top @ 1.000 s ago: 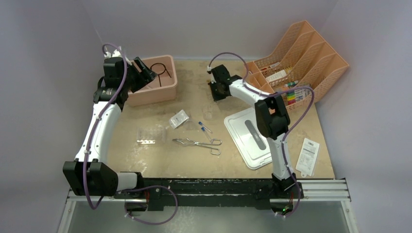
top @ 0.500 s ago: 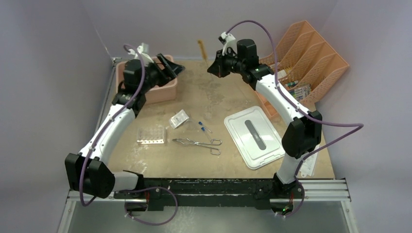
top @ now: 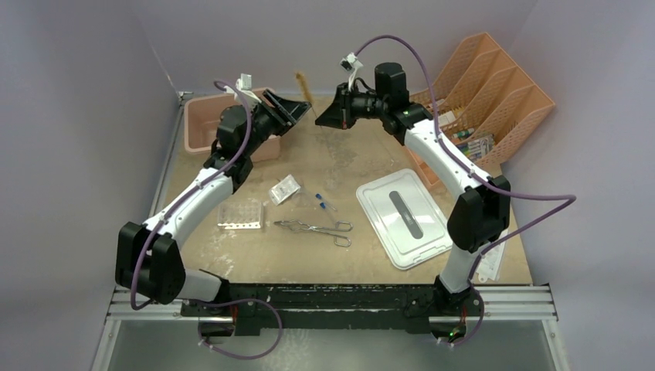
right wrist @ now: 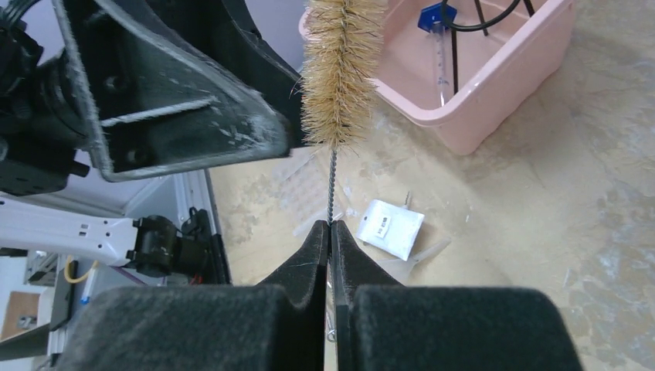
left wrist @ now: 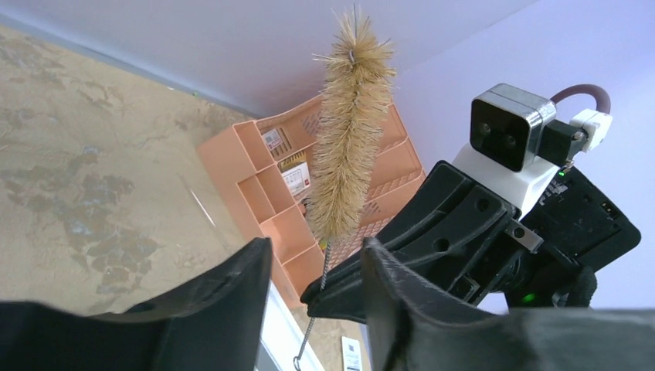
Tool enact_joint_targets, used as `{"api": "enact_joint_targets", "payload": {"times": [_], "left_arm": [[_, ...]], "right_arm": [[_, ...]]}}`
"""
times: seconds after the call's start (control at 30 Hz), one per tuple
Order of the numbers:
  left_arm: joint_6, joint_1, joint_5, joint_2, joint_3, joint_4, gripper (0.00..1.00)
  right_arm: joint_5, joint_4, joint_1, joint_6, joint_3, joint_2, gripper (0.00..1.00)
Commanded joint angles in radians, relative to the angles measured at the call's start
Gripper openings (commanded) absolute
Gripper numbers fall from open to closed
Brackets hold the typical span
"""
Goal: Organize the chemistry lab equipment
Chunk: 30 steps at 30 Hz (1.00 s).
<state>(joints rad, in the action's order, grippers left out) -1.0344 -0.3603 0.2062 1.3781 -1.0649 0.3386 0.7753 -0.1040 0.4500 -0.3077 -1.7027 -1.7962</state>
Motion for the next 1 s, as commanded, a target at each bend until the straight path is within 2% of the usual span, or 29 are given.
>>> {"api": "enact_joint_targets", "payload": {"times": [0.0, 0.07, 0.23, 0.53, 0.73, 0.87, 0.9, 0.97], "left_arm": [[-0.033, -0.012, 0.003, 0.023, -0.005, 0.133, 0.38], [-0.032, -0.014, 0.014, 0.034, -0.013, 0.128, 0.35], [-0.015, -0.017, 0.049, 0.051, -0.017, 0.091, 0.36], [0.001, -0.019, 0.114, 0.073, -0.031, 0.054, 0.19], [0.005, -0.019, 0.136, 0.073, -0.027, 0.046, 0.22], [0.01, -0.019, 0.105, 0.065, -0.03, 0.042, 0.0], [0.011, -0.019, 0.088, 0.06, -0.029, 0.04, 0.0], [0.019, -0.017, 0.032, 0.048, -0.039, 0.005, 0.0]], "right_arm": [[0.065, 0.054, 0.016, -0.034, -0.021, -0.007, 0.0], [0.061, 0.059, 0.019, -0.044, -0.02, -0.011, 0.0], [0.056, 0.059, 0.019, -0.057, -0.031, -0.026, 0.0], [0.07, 0.063, 0.02, -0.075, -0.046, -0.038, 0.0], [0.077, 0.063, 0.02, -0.08, -0.054, -0.04, 0.0], [0.077, 0.054, 0.02, -0.079, -0.045, -0.035, 0.0], [0.075, 0.048, 0.02, -0.076, -0.036, -0.03, 0.03], [0.037, 0.025, 0.019, -0.054, -0.023, -0.018, 0.16]]}}
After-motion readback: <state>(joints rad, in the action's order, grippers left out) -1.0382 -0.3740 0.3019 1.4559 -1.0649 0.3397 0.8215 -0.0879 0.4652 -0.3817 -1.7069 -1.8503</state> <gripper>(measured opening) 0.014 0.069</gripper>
